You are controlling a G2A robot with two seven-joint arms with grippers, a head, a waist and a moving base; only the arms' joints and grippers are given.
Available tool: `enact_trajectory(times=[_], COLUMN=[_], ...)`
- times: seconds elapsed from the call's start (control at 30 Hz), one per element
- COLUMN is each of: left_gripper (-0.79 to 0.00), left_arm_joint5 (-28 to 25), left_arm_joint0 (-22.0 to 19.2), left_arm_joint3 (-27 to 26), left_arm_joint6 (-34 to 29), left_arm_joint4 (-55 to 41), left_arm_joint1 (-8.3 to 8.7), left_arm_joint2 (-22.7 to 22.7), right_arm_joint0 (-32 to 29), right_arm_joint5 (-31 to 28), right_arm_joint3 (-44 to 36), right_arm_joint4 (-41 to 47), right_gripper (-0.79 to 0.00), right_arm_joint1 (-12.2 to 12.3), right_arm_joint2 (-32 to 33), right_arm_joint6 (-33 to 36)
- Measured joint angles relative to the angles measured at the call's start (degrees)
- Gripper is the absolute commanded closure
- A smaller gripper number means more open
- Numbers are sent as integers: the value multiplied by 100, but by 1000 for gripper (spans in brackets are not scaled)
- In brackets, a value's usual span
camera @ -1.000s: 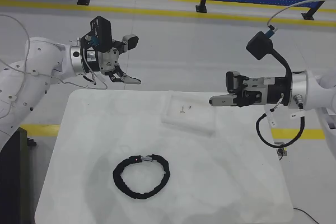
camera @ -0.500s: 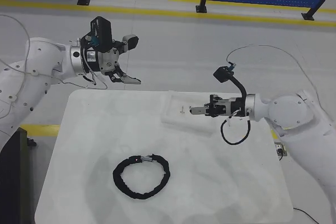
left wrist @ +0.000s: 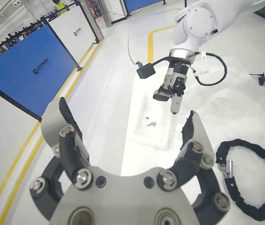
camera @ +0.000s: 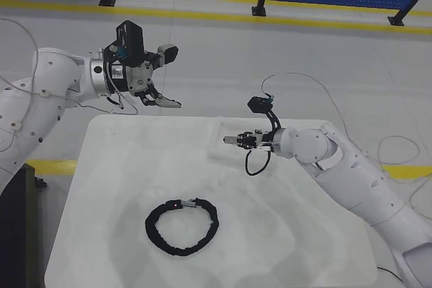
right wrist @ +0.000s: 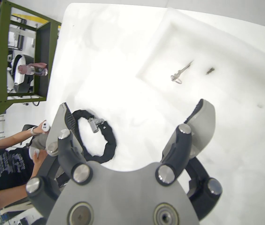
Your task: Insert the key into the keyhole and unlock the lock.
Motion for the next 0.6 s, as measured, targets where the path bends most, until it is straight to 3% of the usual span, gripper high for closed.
enact_trajectory(times=[0.17, 0.4, 0.6], left_gripper=[-785, -785, -785], left_arm_joint5=[0, 0, 0], left_arm_joint0=[0, 0, 0], left_arm_joint3=[0, 0, 0], left_arm_joint6=[0, 0, 0], left_arm_joint4=[0, 0, 0], left_arm_joint1=[0, 0, 0], left_arm_joint2=[0, 0, 0], right_arm_joint0=[352, 810, 825], right_arm_joint5=[371, 421, 418], right_arm_joint3=[536, 1599, 1648], right_arm_joint4=[-312, -305, -294], right_gripper=[-785, -785, -785], right_arm_joint1=[-376, -920, -938], right_arm_joint2=[-536, -1034, -1045], right_arm_joint6=[-205, -241, -231])
